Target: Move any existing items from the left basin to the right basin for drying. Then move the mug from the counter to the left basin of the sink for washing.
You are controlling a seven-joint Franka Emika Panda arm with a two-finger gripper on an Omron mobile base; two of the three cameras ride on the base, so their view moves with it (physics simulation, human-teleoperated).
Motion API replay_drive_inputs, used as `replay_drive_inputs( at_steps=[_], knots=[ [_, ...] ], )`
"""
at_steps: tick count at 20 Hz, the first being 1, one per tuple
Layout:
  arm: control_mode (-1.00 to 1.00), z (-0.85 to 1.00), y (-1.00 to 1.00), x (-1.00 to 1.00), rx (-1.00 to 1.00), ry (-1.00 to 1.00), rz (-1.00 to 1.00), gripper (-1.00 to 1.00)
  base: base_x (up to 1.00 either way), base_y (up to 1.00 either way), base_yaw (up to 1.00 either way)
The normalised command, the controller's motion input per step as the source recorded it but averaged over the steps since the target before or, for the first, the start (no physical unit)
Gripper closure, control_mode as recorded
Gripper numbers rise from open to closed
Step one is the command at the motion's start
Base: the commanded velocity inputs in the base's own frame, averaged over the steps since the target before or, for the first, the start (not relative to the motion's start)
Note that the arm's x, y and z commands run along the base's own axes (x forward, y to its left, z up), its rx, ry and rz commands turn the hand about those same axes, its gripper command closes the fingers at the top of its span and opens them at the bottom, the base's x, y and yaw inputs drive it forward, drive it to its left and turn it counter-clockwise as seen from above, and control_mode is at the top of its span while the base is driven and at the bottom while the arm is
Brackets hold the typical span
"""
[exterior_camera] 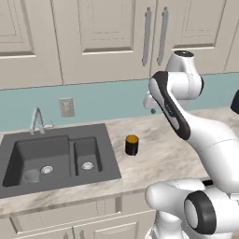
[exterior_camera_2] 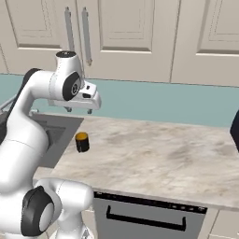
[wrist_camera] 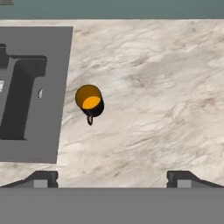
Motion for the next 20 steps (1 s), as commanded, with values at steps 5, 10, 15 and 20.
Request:
replay_drive_inputs(
  at_steps=[5,10,15,20],
  knots=[
    [1.00,0.00,0.00,0.00,0.00,0.00,0.00,-1.00,0.00,0.45,-0.16],
    [1.00,0.00,0.00,0.00,0.00,0.00,0.00,-1.00,0.00,0.49,-0.18],
    [1.00,0.00,0.00,0.00,0.00,0.00,0.00,-1.00,0.00,0.56,-0.11],
    [1.00,0.00,0.00,0.00,0.00,0.00,0.00,-1.00,0.03,0.55,-0.01]
  ],
)
